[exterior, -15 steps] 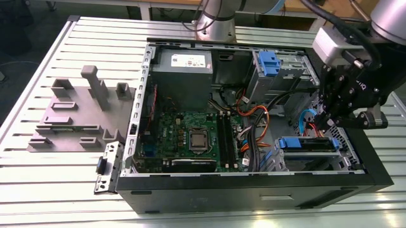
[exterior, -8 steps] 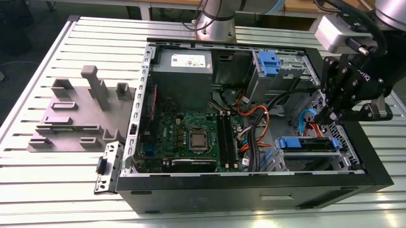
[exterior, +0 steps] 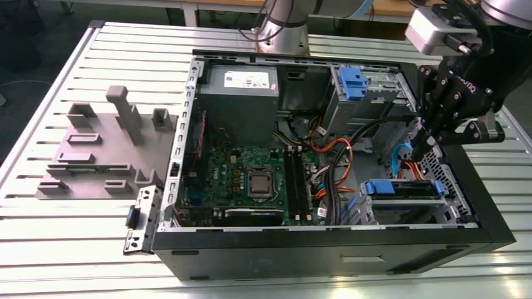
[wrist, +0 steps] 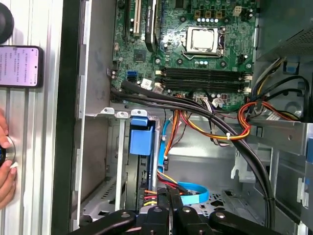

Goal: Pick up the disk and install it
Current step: 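Insert the second disk wire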

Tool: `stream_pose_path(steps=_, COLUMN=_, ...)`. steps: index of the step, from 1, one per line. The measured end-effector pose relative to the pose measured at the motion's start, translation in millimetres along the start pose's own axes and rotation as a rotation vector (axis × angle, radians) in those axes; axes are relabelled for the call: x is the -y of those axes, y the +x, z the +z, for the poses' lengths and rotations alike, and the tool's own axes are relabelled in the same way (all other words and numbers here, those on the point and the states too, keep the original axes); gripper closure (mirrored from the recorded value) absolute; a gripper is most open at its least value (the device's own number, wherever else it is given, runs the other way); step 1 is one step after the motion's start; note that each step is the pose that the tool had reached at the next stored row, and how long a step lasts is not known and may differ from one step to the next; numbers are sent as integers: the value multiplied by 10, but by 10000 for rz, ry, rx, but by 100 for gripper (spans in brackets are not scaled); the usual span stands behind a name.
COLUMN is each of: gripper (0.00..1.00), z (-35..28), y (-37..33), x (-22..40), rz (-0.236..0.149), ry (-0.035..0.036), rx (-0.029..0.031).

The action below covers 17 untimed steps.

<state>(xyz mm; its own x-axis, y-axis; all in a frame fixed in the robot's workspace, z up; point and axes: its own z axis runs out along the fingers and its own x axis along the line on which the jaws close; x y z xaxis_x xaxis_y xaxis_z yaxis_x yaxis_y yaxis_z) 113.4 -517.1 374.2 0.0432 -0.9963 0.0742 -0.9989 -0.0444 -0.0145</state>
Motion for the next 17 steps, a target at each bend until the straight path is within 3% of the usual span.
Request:
stream_pose_path(steps=6, gripper=84, z=-3, y=-76, x=20, rz=-7, ry=-50, rx=-164)
stream_pose_path(steps=7, gripper=84, z=0, y=-82, x=23, rz=-10, ry=-69, rx=-212)
stream_pose_path(steps=8, gripper=77, z=14, y=-91, x=25, rz=-13, ry=-108, rx=-336)
stream_pose_path(steps=11, gripper=71, z=40, y=-107, x=29, rz=-21, ry=-166, rx=-472)
stream_pose_path(steps=12, gripper=65, z=50, y=-116, x=31, rz=-24, ry=-188, rx=-495)
stream_pose_path(steps=17, gripper=65, z=107, y=-155, x=46, rz=-38, ry=-332, rx=-566)
